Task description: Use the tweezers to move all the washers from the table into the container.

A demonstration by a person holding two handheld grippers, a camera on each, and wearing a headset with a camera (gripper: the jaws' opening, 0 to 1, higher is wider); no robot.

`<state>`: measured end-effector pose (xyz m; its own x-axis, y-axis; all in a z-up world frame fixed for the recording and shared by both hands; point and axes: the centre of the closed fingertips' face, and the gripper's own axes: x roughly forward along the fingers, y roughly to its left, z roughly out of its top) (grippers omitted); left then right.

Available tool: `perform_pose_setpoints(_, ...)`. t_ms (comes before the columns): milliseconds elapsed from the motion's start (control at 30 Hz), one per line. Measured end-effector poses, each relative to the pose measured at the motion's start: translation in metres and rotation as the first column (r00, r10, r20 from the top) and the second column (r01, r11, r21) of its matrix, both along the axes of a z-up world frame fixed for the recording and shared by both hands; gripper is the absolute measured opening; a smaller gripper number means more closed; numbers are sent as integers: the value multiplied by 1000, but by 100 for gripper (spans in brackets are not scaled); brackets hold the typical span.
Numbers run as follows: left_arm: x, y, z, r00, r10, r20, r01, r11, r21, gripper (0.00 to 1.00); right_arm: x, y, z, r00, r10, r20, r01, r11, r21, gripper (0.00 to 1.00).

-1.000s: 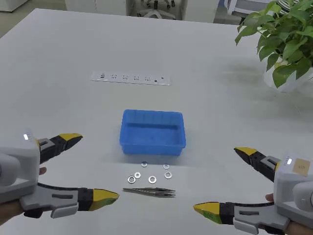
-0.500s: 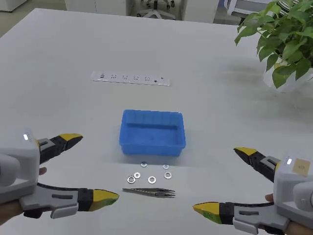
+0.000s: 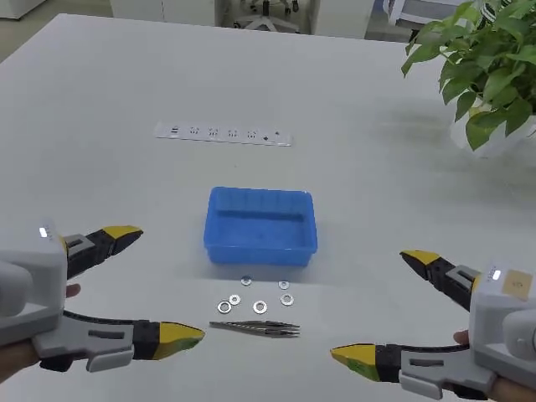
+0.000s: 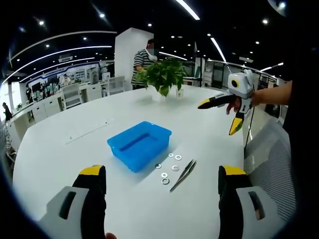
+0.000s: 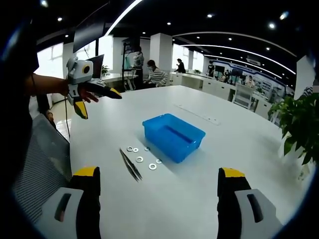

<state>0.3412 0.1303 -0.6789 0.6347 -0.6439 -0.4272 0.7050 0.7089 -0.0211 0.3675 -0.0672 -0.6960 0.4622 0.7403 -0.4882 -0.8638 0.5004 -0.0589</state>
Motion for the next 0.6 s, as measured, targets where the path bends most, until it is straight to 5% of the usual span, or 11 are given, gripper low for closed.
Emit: perform_pose_setpoints(600,0,0,2,1000,-6,3,6,1000,3,99,1,0,2,1000,9,6,-9,1000,-4,98)
